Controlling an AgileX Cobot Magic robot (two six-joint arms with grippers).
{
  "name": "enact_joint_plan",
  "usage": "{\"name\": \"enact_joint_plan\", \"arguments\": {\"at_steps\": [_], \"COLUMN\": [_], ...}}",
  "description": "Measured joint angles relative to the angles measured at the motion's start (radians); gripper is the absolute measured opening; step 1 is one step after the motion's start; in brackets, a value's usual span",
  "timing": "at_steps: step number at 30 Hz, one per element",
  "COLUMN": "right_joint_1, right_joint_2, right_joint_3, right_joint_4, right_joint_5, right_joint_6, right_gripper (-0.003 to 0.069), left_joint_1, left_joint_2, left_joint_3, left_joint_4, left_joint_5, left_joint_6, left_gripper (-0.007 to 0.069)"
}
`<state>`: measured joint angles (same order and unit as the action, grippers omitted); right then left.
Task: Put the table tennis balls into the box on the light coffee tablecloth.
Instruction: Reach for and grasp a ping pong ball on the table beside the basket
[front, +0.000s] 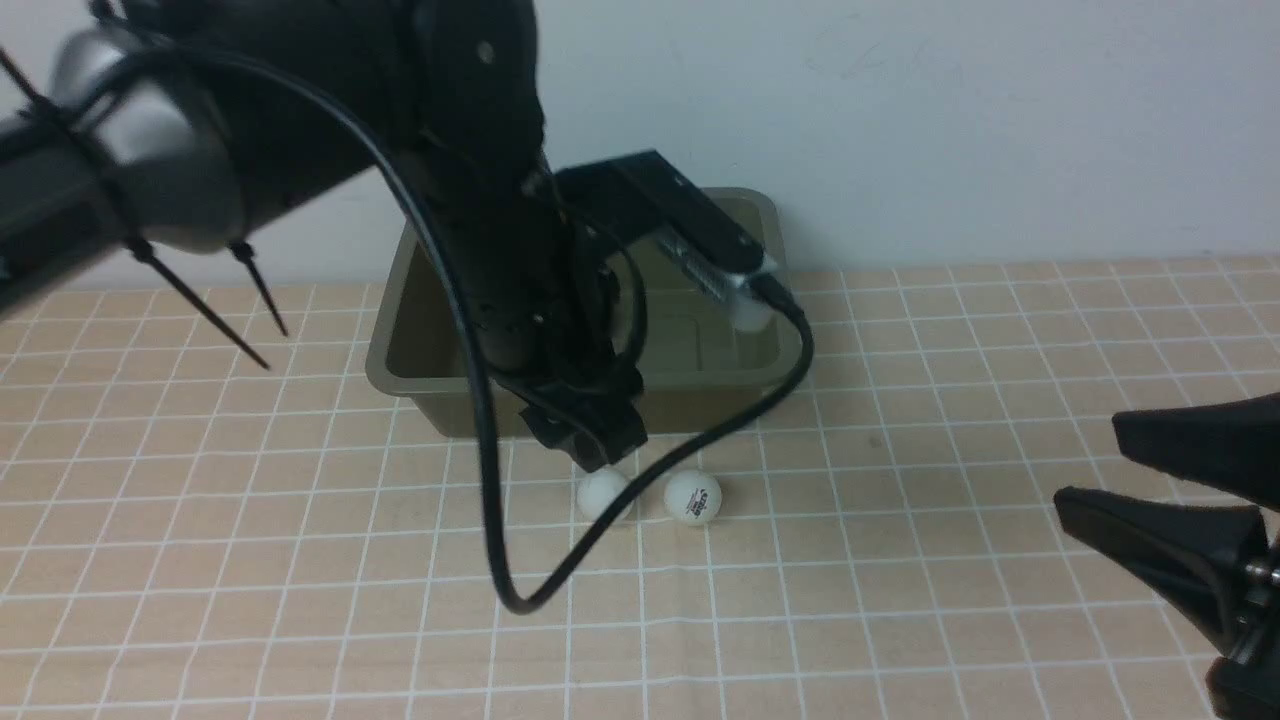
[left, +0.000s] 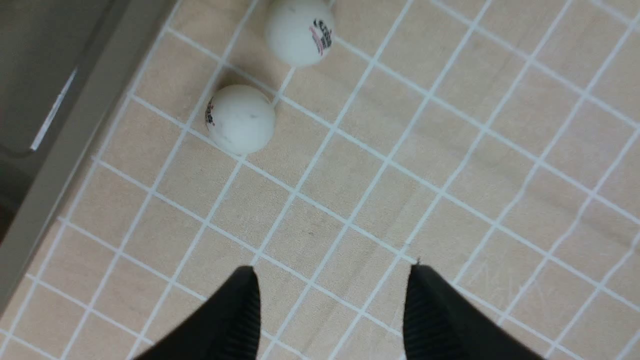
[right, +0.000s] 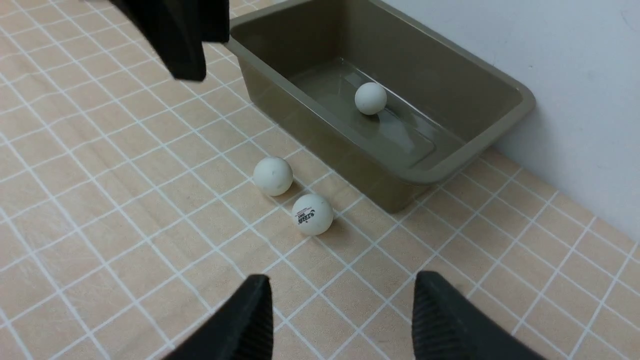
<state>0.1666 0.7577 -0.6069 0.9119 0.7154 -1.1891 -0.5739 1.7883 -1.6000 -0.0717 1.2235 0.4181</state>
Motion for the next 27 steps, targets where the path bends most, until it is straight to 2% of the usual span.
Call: {"name": "enact_joint_plan", "arguments": {"at_steps": [11, 22, 27], "right_joint_1": [0.0, 0.0, 0.0], "right_joint_2": [0.0, 0.0, 0.0], "right_joint_3": [0.0, 0.0, 0.0], "right_joint_4": [0.0, 0.0, 0.0], "right_joint_5": [0.026, 0.027, 0.027], "right_joint_6": [0.0, 0.0, 0.0], "right_gripper": [0.0358, 0.0358, 0.0358], "left_joint_1": [0.013, 0.037, 0.039], "left_joint_2": [0.166, 0.278, 0.29], "left_joint_3": [0.003, 0.003, 0.003], "left_joint_4": [-0.023, 0.084, 0.083], "left_joint_5": [-0.143, -0.253, -0.313], "left_joint_6": [-0.071, -0.11, -0.108], "left_gripper": [0.0409, 0.0415, 0.0417]}}
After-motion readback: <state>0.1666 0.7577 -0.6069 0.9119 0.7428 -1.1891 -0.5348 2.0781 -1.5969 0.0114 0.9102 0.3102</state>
